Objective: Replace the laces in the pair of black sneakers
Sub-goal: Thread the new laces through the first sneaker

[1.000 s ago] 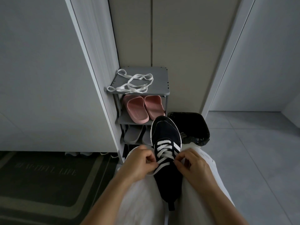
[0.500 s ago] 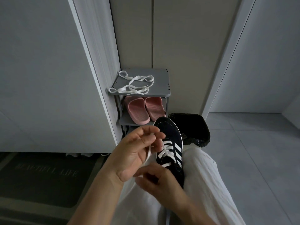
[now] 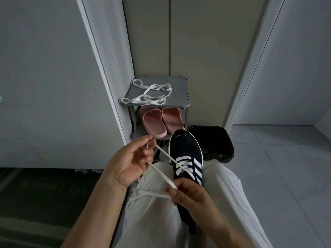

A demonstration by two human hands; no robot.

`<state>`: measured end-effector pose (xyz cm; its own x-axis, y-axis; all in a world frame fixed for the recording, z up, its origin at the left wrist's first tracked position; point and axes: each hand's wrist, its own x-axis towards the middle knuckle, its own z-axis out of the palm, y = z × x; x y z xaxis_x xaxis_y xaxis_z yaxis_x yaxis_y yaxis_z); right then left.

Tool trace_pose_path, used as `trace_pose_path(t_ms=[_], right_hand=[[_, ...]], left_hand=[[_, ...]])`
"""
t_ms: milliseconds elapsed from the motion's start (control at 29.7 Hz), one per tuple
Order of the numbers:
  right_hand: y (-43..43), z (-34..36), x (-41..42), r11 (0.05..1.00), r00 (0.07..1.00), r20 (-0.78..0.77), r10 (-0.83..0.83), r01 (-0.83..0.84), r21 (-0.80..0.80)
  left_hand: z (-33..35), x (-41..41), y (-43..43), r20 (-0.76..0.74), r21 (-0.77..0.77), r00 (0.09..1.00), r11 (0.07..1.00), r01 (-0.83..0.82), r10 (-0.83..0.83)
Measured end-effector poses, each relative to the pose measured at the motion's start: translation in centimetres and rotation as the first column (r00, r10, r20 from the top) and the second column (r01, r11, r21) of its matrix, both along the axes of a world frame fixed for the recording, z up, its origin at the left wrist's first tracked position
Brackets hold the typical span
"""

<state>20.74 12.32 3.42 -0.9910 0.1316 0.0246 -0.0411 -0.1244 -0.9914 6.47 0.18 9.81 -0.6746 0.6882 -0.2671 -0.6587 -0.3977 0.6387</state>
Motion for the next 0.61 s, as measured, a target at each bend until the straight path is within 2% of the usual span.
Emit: trace_pose_path(t_ms=[34, 67, 101, 134, 168, 269, 336, 403, 437, 471, 504, 538, 605], right_hand=[[0.5, 0.0, 0.3, 0.984, 0.999, 0.025, -0.047, 0.042, 0.176], [1.0, 0.0, 0.5, 0.928, 0.992, 0.028, -0.121, 0.103, 0.358], [1.5, -0.2, 0.7, 0.835, 0.981, -0.026, -0.193, 0.178, 0.521], [1.9, -0.2, 1.0, 0.752, 0.967, -0.095, -0.236, 0.243, 0.613], [2.4, -0.3, 1.2, 0.717, 0.957, -0.137, -0.256, 0.283, 0.637], [3.7, -0.3, 1.7, 0.735, 0.939, -0.117, -0.322, 0.326, 0.595], [4.1, -0.4, 1.7, 0.678, 0.917, -0.192, -0.349, 0.388, 0.624], [3.4, -0.4, 1.6, 0.561, 0.901, -0.308, -0.306, 0.432, 0.707], [2.9, -0.6, 1.5, 0.507, 0.905, -0.339, -0.258, 0.425, 0.750], [2.3, -0.8, 1.3, 0.434, 0.903, -0.371, -0.218, 0.430, 0.792], [1.6, -1.0, 1.0, 0.356, 0.896, -0.405, -0.184, 0.445, 0.822], [1.1, -1.2, 0.7, 0.285, 0.885, -0.436, -0.163, 0.465, 0.838], [0.8, -1.3, 0.1, 0.215, 0.867, -0.475, -0.150, 0.498, 0.840]], left_hand=[[-0.3, -0.3, -0.2, 0.025, -0.007, 1.000, 1.000, -0.011, 0.011], [-0.6, -0.5, -0.3, 0.045, -0.008, 0.999, 1.000, -0.018, 0.018], [-0.8, -0.6, -0.5, 0.062, -0.011, 0.998, 1.000, -0.025, 0.025], [-1.0, -0.8, -0.6, 0.074, -0.026, 0.997, 0.999, -0.036, 0.038], [-1.3, -1.0, -0.8, 0.088, -0.054, 0.995, 0.997, -0.047, 0.052], [-1.7, -1.4, -1.3, 0.080, -0.223, 0.986, 0.967, -0.125, 0.146], [-2.4, -1.6, -1.4, 0.002, -0.320, 0.990, 0.938, -0.133, 0.142], [-3.1, -1.4, -1.4, -0.186, -0.497, 0.979, 0.851, -0.170, 0.086], [-3.3, -1.1, -1.3, -0.355, -0.627, 0.935, 0.738, -0.250, 0.015], [-3.6, -0.6, -1.3, -0.544, -0.707, 0.834, 0.583, -0.400, -0.088], [-3.6, 0.1, -1.3, -0.699, -0.674, 0.685, 0.507, -0.538, -0.203], [-3.3, 1.2, -1.2, -0.794, -0.597, 0.533, 0.544, -0.590, -0.293], [-2.7, 3.9, -0.6, -0.794, -0.598, 0.390, 0.713, -0.365, -0.466]])
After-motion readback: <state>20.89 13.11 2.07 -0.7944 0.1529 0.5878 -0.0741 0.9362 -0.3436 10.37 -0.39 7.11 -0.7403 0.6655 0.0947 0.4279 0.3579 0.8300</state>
